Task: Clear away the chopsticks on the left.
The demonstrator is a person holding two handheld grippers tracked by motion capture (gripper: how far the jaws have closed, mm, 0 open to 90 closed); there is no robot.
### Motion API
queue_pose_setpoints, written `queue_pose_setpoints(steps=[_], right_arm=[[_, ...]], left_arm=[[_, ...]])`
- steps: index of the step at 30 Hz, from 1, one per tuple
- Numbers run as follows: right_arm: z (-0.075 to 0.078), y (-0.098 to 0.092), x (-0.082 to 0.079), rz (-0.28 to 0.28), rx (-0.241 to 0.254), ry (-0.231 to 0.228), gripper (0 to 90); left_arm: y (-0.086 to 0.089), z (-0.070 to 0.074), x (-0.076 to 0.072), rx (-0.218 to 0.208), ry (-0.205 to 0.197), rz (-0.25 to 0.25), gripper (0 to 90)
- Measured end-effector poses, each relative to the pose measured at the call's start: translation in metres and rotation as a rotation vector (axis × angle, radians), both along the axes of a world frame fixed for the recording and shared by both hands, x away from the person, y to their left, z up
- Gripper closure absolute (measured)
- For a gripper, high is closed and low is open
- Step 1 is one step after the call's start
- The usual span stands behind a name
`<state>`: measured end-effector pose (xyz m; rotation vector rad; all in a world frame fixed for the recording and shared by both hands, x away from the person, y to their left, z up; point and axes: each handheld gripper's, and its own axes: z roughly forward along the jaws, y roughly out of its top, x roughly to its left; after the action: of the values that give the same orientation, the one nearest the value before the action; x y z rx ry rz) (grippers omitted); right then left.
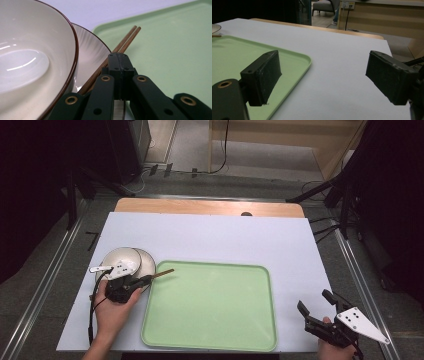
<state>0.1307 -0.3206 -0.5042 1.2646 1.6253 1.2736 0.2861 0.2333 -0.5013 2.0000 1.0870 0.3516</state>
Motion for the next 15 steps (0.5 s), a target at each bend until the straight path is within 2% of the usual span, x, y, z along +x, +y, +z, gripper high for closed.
queue_pose_setpoints(steps=[4, 9, 13, 15], right_arm=[[-0.001, 0.001, 0.001, 0.006, -0.003, 0.003, 13.1], [-0.001, 0.001, 0.001, 0.008, -0.004, 0.009, 13.1], [-0.002, 0.002, 0.002, 0.012, -0.003, 0.017, 13.1], [-0.002, 0.003, 0.002, 0.015, -0.01, 0.015, 13.1]], left_arm=[[-0.007, 0.001, 0.004, 0.055, -0.02, 0.016, 90.0], [-0.013, 0.002, 0.01, 0.09, -0.036, 0.034, 90.0], [-0.009, 0.005, 0.008, 0.074, -0.027, 0.009, 88.2], [-0.001, 0.01, 0.004, 0.032, -0.018, -0.016, 85.1]])
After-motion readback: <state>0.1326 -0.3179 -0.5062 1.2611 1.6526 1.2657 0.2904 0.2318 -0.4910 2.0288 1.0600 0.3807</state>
